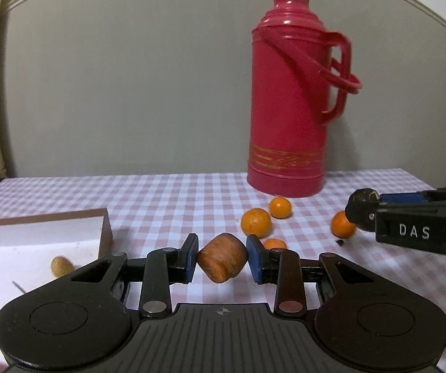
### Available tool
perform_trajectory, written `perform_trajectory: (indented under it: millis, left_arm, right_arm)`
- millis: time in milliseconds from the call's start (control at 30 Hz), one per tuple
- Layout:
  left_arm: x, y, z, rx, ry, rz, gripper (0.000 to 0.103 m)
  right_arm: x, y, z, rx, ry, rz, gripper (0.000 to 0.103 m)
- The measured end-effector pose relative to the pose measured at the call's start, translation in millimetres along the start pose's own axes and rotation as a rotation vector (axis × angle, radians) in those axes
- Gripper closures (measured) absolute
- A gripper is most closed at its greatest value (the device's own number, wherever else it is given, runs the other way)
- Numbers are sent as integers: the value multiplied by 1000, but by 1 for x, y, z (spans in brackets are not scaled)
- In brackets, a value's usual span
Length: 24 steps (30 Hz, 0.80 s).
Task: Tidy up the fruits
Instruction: 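Grasp the brown cylindrical piece with the left tool while the right tool grasps the dark round fruit, then carry the brown piece and dark fruit over the white box with both tools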
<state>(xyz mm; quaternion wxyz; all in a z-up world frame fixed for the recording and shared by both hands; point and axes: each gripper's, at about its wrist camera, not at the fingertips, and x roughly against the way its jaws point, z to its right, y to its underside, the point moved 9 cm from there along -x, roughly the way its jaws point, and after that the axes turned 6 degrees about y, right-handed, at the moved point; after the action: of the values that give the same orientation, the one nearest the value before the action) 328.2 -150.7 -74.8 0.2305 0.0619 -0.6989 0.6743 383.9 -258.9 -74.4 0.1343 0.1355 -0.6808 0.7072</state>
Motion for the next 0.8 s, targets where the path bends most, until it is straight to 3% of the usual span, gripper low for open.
perform_trajectory:
  millis: [433, 800]
  left_arm:
    - [71, 10, -6, -25, 11, 45, 69]
    - [133, 19, -61, -11, -64, 72, 69]
  right_arm:
    - [73, 19, -16, 26, 10, 19, 70]
    - [120, 29, -64, 99, -54, 44, 70]
